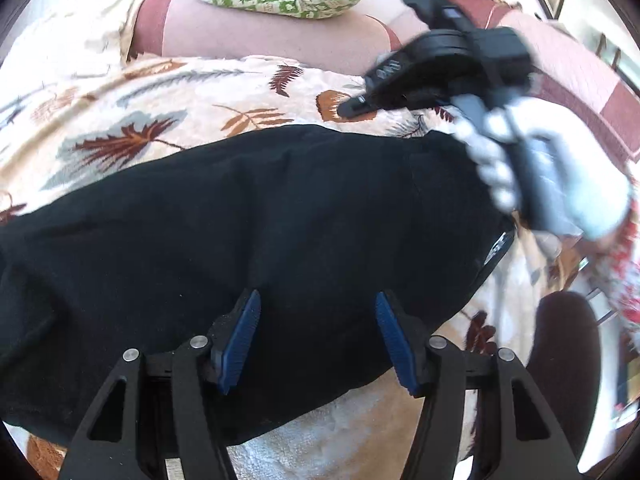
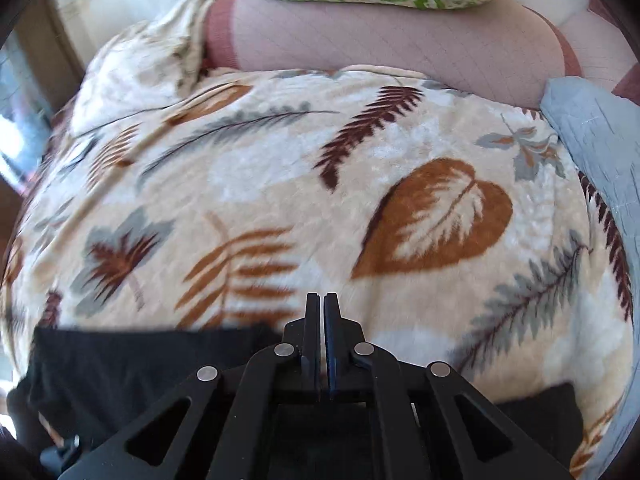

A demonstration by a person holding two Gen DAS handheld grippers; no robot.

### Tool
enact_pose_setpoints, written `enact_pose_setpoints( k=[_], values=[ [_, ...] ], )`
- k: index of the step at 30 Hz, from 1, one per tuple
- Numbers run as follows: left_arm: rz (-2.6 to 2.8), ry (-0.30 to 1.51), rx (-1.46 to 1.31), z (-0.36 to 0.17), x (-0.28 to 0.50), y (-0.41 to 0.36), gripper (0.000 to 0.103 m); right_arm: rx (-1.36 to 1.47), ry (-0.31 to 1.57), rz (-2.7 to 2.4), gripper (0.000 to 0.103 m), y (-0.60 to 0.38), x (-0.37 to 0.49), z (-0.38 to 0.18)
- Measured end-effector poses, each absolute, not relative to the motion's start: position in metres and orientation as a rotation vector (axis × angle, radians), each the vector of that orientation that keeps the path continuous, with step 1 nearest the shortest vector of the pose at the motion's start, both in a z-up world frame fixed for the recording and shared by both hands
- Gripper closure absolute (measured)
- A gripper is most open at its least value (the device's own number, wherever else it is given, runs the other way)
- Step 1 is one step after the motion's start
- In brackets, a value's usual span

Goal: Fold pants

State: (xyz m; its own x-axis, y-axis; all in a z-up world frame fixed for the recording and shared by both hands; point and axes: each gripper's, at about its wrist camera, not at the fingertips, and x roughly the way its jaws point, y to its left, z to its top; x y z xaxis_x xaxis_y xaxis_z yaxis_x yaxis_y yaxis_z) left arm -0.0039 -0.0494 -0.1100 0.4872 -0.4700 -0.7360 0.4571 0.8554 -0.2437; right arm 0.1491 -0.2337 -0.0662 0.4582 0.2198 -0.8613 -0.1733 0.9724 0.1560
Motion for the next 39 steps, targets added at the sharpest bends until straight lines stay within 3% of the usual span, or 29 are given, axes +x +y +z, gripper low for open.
enact_pose_setpoints(
  k=[4, 9, 12, 14, 17, 22, 29, 31, 36, 39],
  values=[
    [-0.547, 0.903, -0.017, -0.111, -0.003, -0.049, 0.043, 0.108, 1.126, 0.365, 0.099, -0.215, 0.127, -0.079],
    [-0.52, 0.908, 0.01, -0.111, -0.004, -0.053, 0.043, 0.198, 1.337, 0.31, 0.103, -0.203, 0.183, -0.123],
    [-0.512, 0.908, 0.026, -0.11, -0.003, -0.056, 0.043, 0.137, 1.242, 0.228, 0.103, -0.202, 0.204, -0.107],
    [-0.518, 0.919, 0.03, -0.108, -0.004, -0.055, 0.043, -0.101, 1.073, 0.022, 0.095, -0.197, 0.2, -0.08],
    [-0.555, 0.957, -0.026, -0.097, -0.005, -0.045, 0.043, 0.143, 1.007, 0.134, 0.093, -0.232, 0.17, -0.05],
    [-0.595, 0.941, -0.115, -0.08, 0.0, -0.037, 0.043, 0.234, 0.988, 0.197, 0.064, -0.273, 0.076, -0.046],
    [-0.57, 1.021, 0.007, -0.103, 0.0, -0.067, 0.043, 0.405, 1.212, 0.043, 0.064, -0.349, -0.009, -0.113],
    [-0.589, 1.042, 0.026, -0.101, -0.007, -0.067, 0.043, 0.562, 1.2, 0.042, 0.071, -0.383, -0.024, -0.115],
    [-0.599, 1.059, -0.013, -0.094, -0.016, -0.059, 0.043, 0.477, 1.03, -0.018, 0.06, -0.411, -0.023, -0.07],
    [-0.575, 1.038, -0.028, -0.09, -0.021, -0.055, 0.043, 0.386, 0.936, -0.057, 0.048, -0.413, 0.003, -0.056]
  ],
)
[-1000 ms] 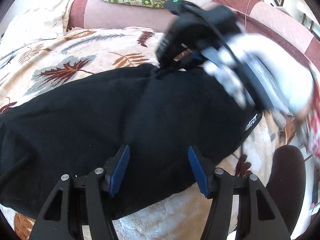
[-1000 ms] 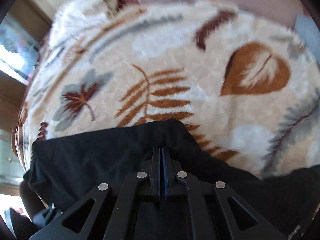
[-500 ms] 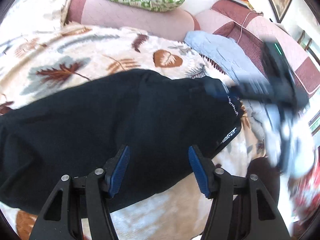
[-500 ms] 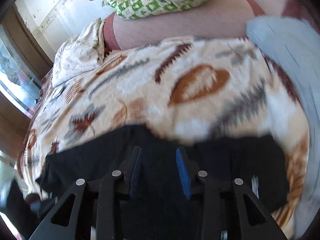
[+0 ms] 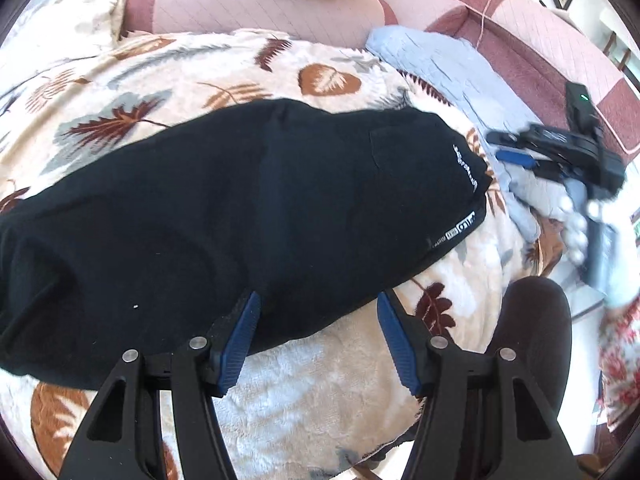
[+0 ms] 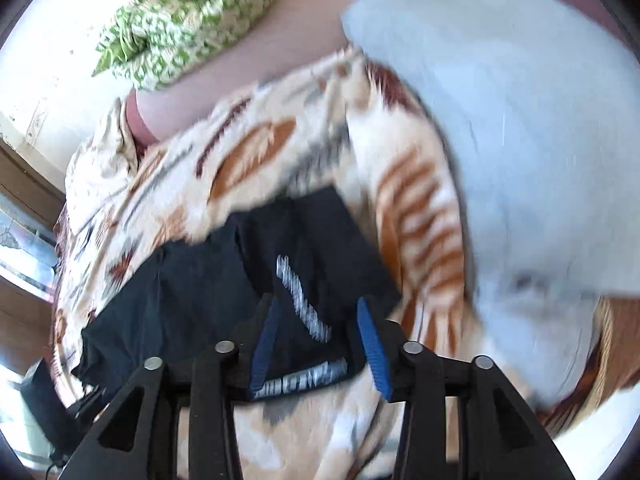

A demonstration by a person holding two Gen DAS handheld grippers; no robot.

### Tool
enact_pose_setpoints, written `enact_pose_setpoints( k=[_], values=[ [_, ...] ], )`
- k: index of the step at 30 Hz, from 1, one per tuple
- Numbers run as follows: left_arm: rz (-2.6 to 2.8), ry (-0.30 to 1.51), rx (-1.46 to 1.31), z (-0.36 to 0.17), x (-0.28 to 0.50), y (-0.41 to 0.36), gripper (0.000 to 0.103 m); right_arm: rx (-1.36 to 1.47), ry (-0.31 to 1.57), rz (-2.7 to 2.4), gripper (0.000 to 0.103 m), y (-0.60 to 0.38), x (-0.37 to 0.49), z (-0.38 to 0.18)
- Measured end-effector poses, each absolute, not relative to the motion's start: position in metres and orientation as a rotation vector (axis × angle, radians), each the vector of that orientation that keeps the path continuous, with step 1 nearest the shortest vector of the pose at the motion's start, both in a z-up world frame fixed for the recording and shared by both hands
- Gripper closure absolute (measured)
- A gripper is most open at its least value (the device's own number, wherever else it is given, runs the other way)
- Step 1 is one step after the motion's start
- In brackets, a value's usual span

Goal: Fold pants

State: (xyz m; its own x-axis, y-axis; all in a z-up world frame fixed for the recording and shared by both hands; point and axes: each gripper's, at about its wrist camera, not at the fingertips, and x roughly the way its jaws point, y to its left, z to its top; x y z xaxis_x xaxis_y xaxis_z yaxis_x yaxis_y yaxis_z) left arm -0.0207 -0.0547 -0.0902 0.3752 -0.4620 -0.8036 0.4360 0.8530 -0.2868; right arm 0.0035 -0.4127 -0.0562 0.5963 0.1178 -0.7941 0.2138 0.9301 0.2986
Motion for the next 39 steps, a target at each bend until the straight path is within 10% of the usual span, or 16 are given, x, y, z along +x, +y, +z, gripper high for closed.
enact_pose_setpoints(
  k=[8, 16, 26, 39],
  values=[
    [-0.558, 1.037, -0.05, -0.084, -0.025, -0.048, 0.043, 0.373, 1.086, -0.03, 0.046, -0.417, 0.092, -0.105],
    [-0.543, 1.036, -0.101, -0.088, -0.022, -0.037, 0.043, 0.59, 0.939, -0.012, 0.079, -0.446, 0.028, -0.091],
    [-0.495, 0.985, -0.172, -0.074, -0.015, -0.005, 0.042, 0.48, 0.898, -0.164, 0.052, -0.436, 0.013, -0.076],
    [-0.338, 1.043, -0.38, -0.097, 0.0, 0.067, 0.042, 0.688, 1.009, 0.002, 0.062, -0.426, 0.011, -0.112]
  ],
)
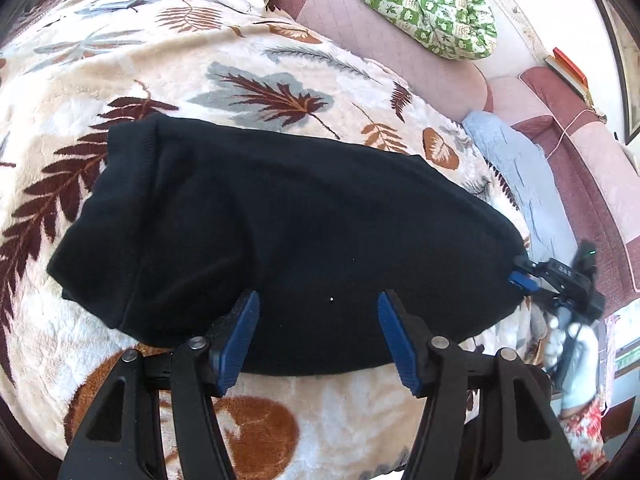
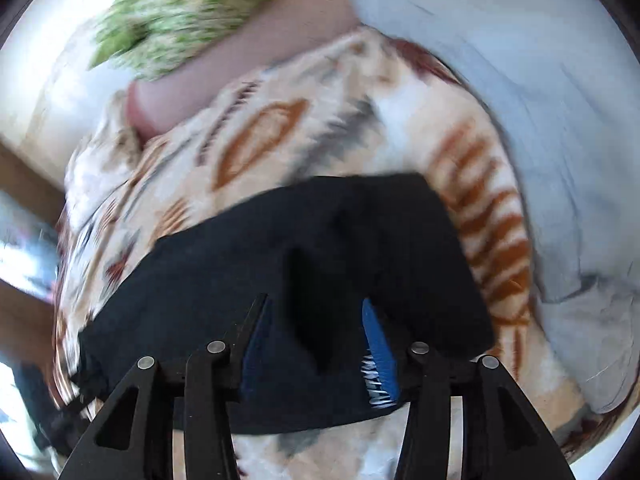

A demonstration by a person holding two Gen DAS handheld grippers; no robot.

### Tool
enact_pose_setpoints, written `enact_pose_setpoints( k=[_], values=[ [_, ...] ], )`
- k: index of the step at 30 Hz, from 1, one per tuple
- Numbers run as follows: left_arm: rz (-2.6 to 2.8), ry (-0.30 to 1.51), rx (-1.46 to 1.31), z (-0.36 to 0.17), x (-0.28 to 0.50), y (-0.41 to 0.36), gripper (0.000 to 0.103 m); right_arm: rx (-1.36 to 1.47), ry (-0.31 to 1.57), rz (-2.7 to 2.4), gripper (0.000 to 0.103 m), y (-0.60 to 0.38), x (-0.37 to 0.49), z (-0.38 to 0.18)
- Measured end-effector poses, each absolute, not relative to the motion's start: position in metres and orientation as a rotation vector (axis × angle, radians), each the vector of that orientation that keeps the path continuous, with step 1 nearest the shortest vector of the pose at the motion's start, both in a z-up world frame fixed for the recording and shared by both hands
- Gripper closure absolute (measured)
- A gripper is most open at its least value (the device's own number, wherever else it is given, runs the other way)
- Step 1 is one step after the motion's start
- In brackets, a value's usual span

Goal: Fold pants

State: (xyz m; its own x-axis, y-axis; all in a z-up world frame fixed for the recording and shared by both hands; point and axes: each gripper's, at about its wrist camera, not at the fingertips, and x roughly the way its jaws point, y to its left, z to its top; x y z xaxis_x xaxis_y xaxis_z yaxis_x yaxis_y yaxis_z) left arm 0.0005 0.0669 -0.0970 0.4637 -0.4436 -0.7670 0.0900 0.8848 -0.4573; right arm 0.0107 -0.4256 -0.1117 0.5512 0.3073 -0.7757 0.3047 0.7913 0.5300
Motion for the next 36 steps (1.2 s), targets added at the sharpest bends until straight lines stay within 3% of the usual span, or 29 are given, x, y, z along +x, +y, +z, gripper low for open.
enact_pose_setpoints(
  k=[1, 3, 9, 11, 12, 13, 18, 28, 36],
  values=[
    [-0.349, 1.042, -0.392, -0.097, 0.0, 0.07, 0.042, 0.767, 0.998, 0.004, 0.068, -0.436, 0.007, -0.117],
    [-0.373, 1.042, -0.415, -0.095, -0.002, 0.076, 0.042, 0.861, 0.98, 0.009, 0.067, -0.445, 0.003, -0.116],
    [-0.274, 0.893, -0.455, -0.055, -0.025, 0.135, 0.042, 0.386, 0.867, -0.034, 0.055, -0.389, -0.014, -0.039],
    [-0.176, 0.863, -0.444, -0.046, -0.028, 0.156, 0.041, 0.24, 0.742, -0.035, 0.034, -0.359, -0.025, -0.01],
    [-0.136, 0.856, -0.447, -0.044, -0.029, 0.166, 0.041, 0.201, 0.683, -0.035, 0.014, -0.347, -0.029, 0.0],
    [-0.117, 0.851, -0.462, -0.044, -0.03, 0.175, 0.041, 0.194, 0.632, -0.016, 0.0, -0.336, -0.029, 0.006],
    [-0.128, 0.877, -0.537, -0.065, -0.033, 0.183, 0.041, 0.216, 0.816, 0.279, 0.003, -0.257, 0.027, -0.003],
    [-0.269, 0.871, -0.622, -0.098, -0.047, 0.168, 0.041, -0.208, 0.997, 0.722, 0.008, -0.008, 0.069, -0.039],
    [-0.341, 0.845, -0.782, -0.114, -0.044, 0.18, 0.041, -0.277, 1.163, 0.792, 0.013, 0.055, 0.11, -0.064]
  ],
)
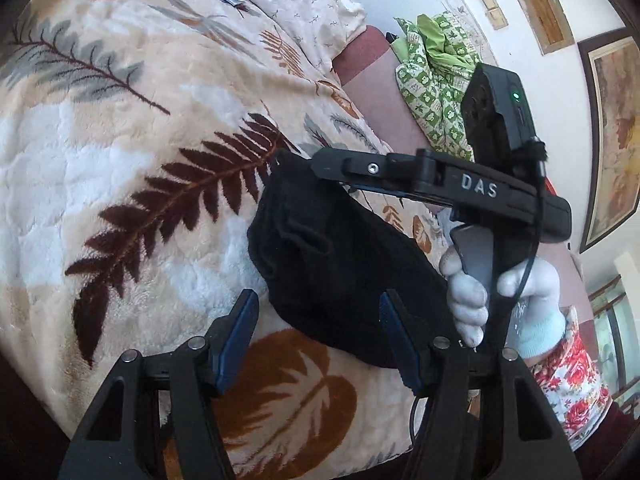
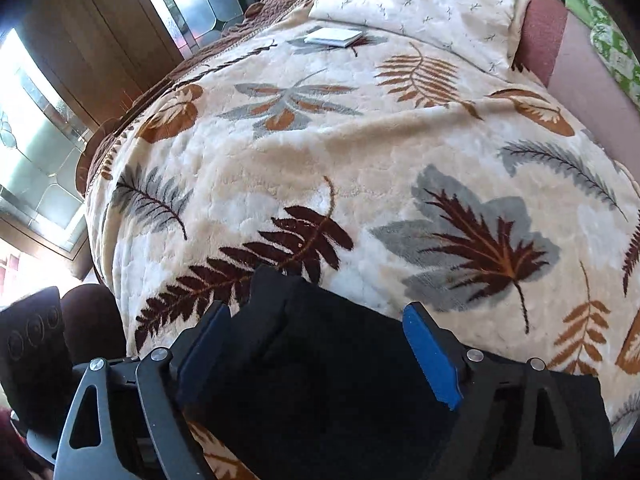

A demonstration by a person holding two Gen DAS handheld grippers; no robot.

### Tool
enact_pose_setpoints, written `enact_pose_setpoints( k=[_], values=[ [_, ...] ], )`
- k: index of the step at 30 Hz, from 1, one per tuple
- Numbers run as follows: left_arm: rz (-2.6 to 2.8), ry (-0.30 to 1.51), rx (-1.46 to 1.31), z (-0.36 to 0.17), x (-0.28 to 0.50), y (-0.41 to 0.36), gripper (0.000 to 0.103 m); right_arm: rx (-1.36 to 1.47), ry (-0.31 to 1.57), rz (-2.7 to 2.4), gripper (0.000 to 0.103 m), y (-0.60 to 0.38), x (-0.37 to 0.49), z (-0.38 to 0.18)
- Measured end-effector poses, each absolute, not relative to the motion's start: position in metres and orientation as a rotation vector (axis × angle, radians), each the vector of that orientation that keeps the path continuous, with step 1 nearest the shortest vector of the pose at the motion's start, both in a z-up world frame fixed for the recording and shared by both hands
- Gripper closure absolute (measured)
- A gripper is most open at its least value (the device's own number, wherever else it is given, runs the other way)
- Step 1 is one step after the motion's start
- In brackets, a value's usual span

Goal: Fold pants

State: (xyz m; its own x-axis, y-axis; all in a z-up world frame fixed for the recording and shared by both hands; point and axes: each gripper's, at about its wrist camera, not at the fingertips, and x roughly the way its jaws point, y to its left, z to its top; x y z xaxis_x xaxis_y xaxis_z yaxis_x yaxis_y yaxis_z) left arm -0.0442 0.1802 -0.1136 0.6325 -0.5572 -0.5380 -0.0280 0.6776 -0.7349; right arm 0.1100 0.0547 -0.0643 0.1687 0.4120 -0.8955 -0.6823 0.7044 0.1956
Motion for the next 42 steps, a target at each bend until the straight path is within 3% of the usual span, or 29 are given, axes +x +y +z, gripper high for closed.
enact_pose_setpoints(
  k=[9, 12, 13, 16, 30, 31, 32, 33, 42],
  values=[
    [-0.368, 0.799, -0.781, -0.119, -0.04, 0.178, 0.041, -0.503, 1.252, 0.776, 0.016, 0.107, 0.114, -0.089],
    [-0.366, 0.796, -0.757, -0.119, -0.041, 0.175, 0.041, -0.597, 1.263, 0.788, 0.036, 0.121, 0.097, -0.1],
    [-0.367, 0.793, -0.762, -0.118, -0.041, 0.175, 0.041, -0.613, 1.243, 0.794, 0.05, 0.121, 0.092, -0.097],
    [-0.367, 0.789, -0.776, -0.119, -0.042, 0.177, 0.041, -0.612, 1.24, 0.791, 0.078, 0.113, 0.087, -0.088],
    [-0.33, 0.811, -0.648, -0.096, -0.02, 0.156, 0.038, -0.499, 1.179, 0.811, 0.081, 0.086, 0.076, -0.053],
    [-0.359, 0.845, -0.66, -0.099, -0.014, 0.151, 0.053, -0.491, 1.174, 0.812, 0.081, 0.085, 0.077, -0.051],
    [-0.381, 0.869, -0.673, -0.101, -0.009, 0.147, 0.075, -0.476, 1.166, 0.816, 0.081, 0.081, 0.076, -0.046],
    [-0.407, 0.885, -0.682, -0.101, -0.006, 0.142, 0.083, -0.466, 1.16, 0.818, 0.081, 0.078, 0.077, -0.043],
    [-0.538, 0.892, -0.612, -0.057, 0.009, 0.065, 0.087, -0.296, 1.087, 0.776, 0.081, -0.001, 0.089, -0.013]
  ],
)
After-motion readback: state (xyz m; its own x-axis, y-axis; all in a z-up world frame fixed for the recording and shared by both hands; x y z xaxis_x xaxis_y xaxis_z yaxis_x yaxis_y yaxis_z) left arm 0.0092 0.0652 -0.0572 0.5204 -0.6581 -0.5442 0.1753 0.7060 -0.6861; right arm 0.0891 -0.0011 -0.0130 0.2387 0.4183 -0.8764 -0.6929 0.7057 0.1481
